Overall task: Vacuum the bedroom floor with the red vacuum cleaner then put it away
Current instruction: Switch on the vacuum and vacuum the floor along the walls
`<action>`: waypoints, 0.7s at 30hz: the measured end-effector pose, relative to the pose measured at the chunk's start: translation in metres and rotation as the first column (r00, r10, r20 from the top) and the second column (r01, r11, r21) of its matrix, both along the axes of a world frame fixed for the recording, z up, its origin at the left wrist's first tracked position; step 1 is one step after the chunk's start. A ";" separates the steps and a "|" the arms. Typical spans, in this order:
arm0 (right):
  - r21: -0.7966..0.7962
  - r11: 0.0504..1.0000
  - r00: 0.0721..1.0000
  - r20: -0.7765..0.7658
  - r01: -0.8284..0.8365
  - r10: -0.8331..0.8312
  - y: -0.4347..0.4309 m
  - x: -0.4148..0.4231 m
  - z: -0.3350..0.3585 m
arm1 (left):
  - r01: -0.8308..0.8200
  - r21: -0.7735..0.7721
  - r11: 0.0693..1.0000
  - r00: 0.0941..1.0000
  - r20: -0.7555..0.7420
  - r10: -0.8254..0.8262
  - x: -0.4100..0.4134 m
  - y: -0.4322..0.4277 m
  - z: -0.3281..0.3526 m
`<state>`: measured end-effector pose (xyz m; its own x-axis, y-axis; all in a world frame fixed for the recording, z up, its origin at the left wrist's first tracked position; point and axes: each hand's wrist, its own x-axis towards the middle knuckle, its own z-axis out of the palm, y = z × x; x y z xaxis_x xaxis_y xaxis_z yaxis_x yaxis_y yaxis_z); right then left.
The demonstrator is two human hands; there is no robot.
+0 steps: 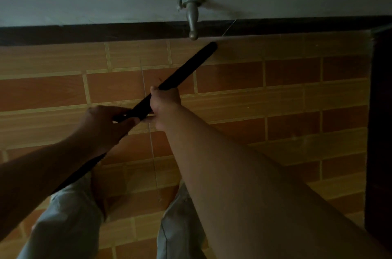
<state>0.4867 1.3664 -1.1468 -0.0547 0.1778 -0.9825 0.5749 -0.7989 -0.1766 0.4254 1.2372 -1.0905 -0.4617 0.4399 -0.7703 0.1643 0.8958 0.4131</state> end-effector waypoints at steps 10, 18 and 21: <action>-0.051 0.998 0.998 0.046 -0.040 0.042 0.000 0.044 -0.001 | -0.028 -0.041 0.999 0.999 0.026 0.029 0.041 -0.006 0.004; 0.051 0.998 0.999 0.042 -0.033 0.030 0.042 0.030 -0.001 | -0.029 0.001 1.000 1.000 0.002 0.029 0.032 0.043 0.000; 0.019 0.998 0.997 0.067 -0.051 0.050 0.049 0.044 0.006 | -0.016 0.005 1.000 0.999 0.043 0.016 0.045 0.045 0.000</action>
